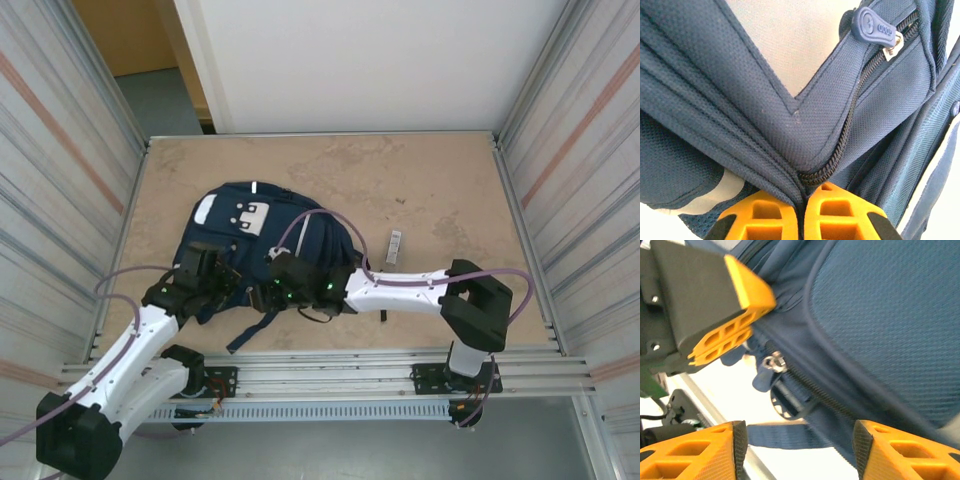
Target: Pack the student bag
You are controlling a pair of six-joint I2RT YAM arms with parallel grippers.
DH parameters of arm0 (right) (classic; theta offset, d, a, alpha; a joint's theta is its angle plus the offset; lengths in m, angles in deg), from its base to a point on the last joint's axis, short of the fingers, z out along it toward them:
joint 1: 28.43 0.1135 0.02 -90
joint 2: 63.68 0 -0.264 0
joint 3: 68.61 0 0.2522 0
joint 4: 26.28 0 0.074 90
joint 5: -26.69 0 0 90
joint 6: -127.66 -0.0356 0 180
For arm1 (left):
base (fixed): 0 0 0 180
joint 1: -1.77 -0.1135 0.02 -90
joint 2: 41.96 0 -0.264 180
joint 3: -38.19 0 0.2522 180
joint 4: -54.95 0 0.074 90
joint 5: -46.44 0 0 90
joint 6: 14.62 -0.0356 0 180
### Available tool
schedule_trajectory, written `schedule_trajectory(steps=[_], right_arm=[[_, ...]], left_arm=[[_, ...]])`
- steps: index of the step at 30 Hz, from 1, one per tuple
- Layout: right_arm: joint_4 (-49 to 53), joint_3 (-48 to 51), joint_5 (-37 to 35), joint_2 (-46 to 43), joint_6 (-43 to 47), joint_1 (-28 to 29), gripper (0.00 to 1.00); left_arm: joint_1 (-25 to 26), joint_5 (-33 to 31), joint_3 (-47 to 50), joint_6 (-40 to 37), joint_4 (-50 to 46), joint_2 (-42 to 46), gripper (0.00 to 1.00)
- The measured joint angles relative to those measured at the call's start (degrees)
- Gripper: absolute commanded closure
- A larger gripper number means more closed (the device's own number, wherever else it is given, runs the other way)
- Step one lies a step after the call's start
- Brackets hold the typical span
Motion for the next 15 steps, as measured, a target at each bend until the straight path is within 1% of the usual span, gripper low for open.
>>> schedule_trajectory(steps=[5, 8, 12, 13, 15], right_arm=[[1.01, -4.42, -2.89, 5.29, -11.54, 2.43, 0.54], [2.69, -4.92, -6.08, 6.05, -17.92, 2.6, 0.61], [5.38, -7.37, -9.51, 6.78, -23.8, 2.67, 0.62], [5.79, -7.98, -10.1, 7.13, -24.96, 2.67, 0.65], [6.6, -8.92, -10.71, 7.96, -26.56, 2.56, 0.66]], left_arm=[[0.0, 4.24, 1.92, 2.58, 3.5, -0.24, 1.0], [0.0, 5.84, 2.27, 3.45, 4.39, -0.2, 1.0], [0.0, 6.45, 3.17, 4.13, 5.27, 0.94, 1.0], [0.0, 6.49, 3.56, 4.37, 5.7, 1.49, 1.0], [0.0, 6.54, 3.89, 4.48, 6.01, 2.08, 1.0]])
